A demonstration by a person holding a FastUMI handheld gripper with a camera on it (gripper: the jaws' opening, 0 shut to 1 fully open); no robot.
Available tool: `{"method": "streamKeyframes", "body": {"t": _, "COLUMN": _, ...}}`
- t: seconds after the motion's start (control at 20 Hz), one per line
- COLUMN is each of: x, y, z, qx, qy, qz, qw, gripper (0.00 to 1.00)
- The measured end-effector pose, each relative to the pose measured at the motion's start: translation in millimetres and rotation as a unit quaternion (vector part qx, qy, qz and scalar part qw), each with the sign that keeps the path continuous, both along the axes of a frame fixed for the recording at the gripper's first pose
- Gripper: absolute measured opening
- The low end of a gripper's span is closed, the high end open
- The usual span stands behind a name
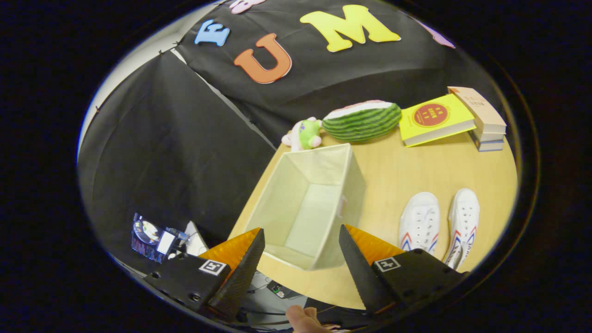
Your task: Open the storage box then place both shoes into the box .Put the left shoe in first, then the right shoe, with the right side of both shoes facing outward in a uniform manner.
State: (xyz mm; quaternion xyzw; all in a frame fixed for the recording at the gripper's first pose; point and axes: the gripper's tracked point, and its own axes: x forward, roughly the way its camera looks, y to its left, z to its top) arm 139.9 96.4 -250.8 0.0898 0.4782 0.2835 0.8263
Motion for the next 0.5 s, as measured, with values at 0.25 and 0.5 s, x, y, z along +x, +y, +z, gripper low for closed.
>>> {"method": "streamKeyframes", "body": {"t": 0.25, "x": 3, "y": -93, "z": -67, "qx": -0.136, "qy": 0.024, "qz": -0.023, "qw": 0.990, "gripper": 1.00}}
{"method": "streamKeyframes", "body": {"t": 0.5, "x": 0, "y": -141, "z": -109, "qx": -0.187, "qy": 0.058, "qz": -0.030, "qw": 0.980, "gripper": 1.00}}
